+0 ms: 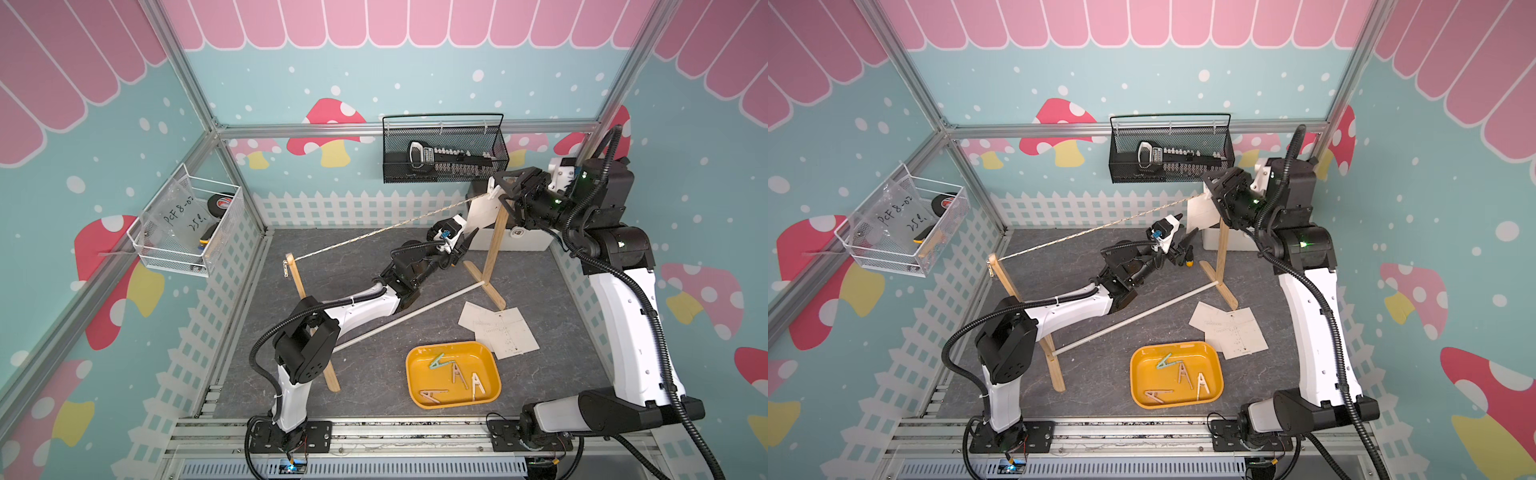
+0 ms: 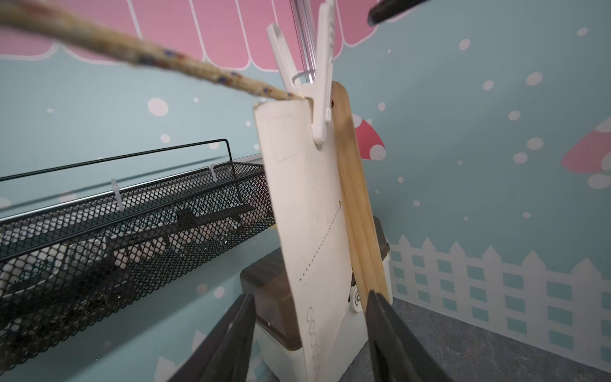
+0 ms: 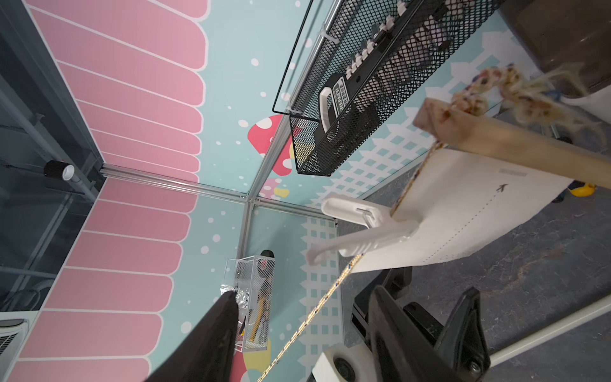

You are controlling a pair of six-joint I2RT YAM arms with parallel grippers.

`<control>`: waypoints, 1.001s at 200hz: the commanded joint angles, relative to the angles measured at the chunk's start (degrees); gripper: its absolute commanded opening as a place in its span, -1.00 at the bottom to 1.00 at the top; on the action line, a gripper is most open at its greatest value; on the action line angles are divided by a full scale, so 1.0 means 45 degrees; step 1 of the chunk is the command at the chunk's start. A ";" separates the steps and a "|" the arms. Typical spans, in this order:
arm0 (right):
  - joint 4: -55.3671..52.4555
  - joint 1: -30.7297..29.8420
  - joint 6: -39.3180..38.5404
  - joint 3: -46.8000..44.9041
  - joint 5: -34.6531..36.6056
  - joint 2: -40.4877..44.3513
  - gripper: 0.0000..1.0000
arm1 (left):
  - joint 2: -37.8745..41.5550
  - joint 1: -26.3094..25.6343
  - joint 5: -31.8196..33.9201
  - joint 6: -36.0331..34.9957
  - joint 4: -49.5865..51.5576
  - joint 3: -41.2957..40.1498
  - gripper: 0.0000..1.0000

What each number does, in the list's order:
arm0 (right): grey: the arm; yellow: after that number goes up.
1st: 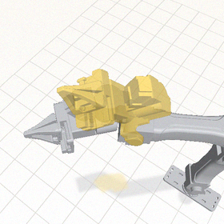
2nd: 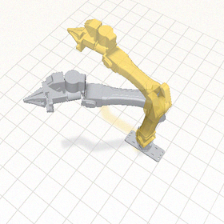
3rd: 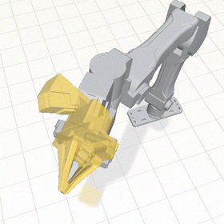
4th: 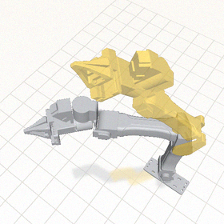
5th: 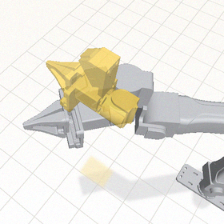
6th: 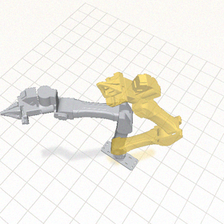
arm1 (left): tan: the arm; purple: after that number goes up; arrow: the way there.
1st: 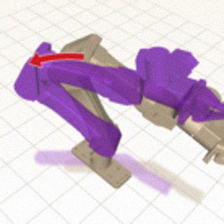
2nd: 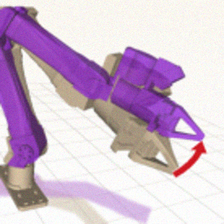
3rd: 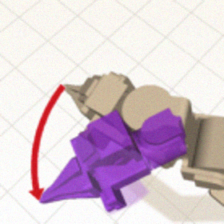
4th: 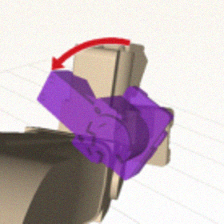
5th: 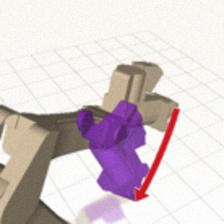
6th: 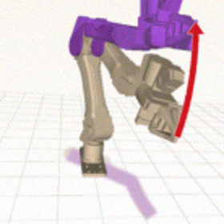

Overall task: Remove the postcards from the strings
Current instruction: Pinch the postcard on the clothesline.

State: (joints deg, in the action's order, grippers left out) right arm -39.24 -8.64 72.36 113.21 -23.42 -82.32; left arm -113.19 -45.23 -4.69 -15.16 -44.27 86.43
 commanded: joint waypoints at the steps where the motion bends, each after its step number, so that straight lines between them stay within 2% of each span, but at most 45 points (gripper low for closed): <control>1: -0.0698 -0.0152 -0.0159 0.0714 0.0360 -0.0288 0.25 | -0.0199 0.0236 -0.1580 -0.0096 0.0604 0.0596 0.00; 34: -0.1269 -0.0237 -0.0330 0.1731 0.0609 -0.0781 0.25 | -0.0467 0.0513 -0.2386 -0.0163 0.0564 0.0946 -0.05; 59: -0.1686 -0.0267 -0.0411 0.2220 0.0813 -0.1031 0.24 | -0.0674 0.0895 -0.3546 0.0086 0.0894 0.1403 -0.20; 75: -0.1864 -0.0272 -0.0454 0.2310 0.1060 -0.1078 0.24 | -0.0792 0.1156 -0.4774 0.0302 0.1077 0.1659 -0.28; 89: -0.1903 -0.0267 -0.0430 0.2399 0.1125 -0.1165 0.23 | -0.0896 0.1267 -0.5286 0.0374 0.1272 0.1898 -0.43; 112: -0.1904 -0.0285 -0.0309 0.2536 0.1181 -0.1319 0.22 | -0.1072 0.1338 -0.5420 0.0168 0.1525 0.2151 -0.43; 168: -0.1903 -0.0416 -0.0181 0.2589 0.1151 -0.1533 0.21 | -0.1501 0.1436 -0.5480 -0.0538 0.2206 0.2947 -0.64; 185: -0.1903 -0.0413 -0.0181 0.2616 0.1161 -0.1614 0.21 | -0.1565 0.1436 -0.5555 -0.0649 0.2240 0.3087 -0.77; 200: -0.1904 -0.0422 -0.0171 0.2662 0.1162 -0.1695 0.21 | -0.1565 0.1455 -0.5528 -0.0837 0.2310 0.3173 -0.98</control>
State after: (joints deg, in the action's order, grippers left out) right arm -47.20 -10.24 70.74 123.42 -18.79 -88.97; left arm -118.98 -39.07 -28.18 -16.25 -35.33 98.72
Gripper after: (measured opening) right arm 0.605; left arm 0.073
